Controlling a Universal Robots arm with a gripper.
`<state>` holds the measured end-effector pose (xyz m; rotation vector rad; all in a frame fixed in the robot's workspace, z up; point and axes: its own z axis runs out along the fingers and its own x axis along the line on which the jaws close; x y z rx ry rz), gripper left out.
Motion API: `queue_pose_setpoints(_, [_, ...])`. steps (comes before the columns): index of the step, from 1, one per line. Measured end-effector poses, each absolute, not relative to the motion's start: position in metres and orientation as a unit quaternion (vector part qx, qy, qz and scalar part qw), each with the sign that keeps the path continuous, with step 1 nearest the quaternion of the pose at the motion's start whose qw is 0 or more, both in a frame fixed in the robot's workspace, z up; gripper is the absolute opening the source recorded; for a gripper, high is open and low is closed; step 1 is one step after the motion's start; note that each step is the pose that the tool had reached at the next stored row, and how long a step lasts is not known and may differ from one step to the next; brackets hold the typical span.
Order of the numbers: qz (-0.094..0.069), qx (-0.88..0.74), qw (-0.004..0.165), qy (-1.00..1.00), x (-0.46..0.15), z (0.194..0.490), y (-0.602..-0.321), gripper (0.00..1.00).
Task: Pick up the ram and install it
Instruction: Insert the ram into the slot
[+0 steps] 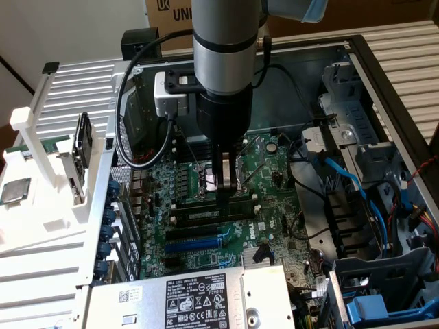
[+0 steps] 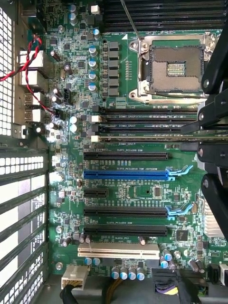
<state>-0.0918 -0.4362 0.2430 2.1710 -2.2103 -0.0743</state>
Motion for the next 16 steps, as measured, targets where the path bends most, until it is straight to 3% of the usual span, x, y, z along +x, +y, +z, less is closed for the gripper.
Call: queue_pose_setpoints(16, [-0.022,0.7,0.02,-0.713,-0.0934,0.2431,-0.4358,0.21])
